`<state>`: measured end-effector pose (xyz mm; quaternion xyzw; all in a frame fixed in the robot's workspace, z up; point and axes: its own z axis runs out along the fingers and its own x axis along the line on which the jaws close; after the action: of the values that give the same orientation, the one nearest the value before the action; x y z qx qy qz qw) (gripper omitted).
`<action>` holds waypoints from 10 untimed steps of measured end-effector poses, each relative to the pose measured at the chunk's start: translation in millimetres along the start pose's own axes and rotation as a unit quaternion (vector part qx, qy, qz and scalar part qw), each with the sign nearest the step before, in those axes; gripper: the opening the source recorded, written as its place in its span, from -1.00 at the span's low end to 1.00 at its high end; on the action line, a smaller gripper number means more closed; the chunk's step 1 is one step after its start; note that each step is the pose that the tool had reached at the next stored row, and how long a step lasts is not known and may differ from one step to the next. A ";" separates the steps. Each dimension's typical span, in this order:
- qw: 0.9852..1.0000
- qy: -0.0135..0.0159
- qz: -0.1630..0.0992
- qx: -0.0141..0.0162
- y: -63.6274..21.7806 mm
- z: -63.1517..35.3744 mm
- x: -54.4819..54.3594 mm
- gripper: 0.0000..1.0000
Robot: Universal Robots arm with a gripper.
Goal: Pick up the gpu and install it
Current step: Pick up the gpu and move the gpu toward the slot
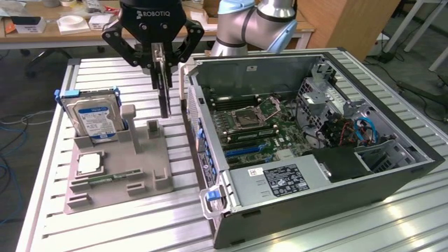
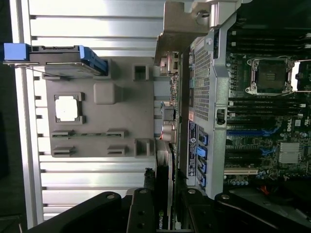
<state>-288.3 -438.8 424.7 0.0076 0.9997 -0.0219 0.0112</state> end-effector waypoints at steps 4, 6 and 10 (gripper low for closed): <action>1.000 0.000 0.000 0.000 0.0 0.0 -2.0 -0.47; 1.000 0.000 0.000 0.000 0.0 0.1 -3.0 -0.47; 1.000 0.000 0.000 0.000 0.1 0.1 -4.7 -0.47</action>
<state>-283.6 -438.8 424.7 0.0076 0.9997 -0.0219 0.0112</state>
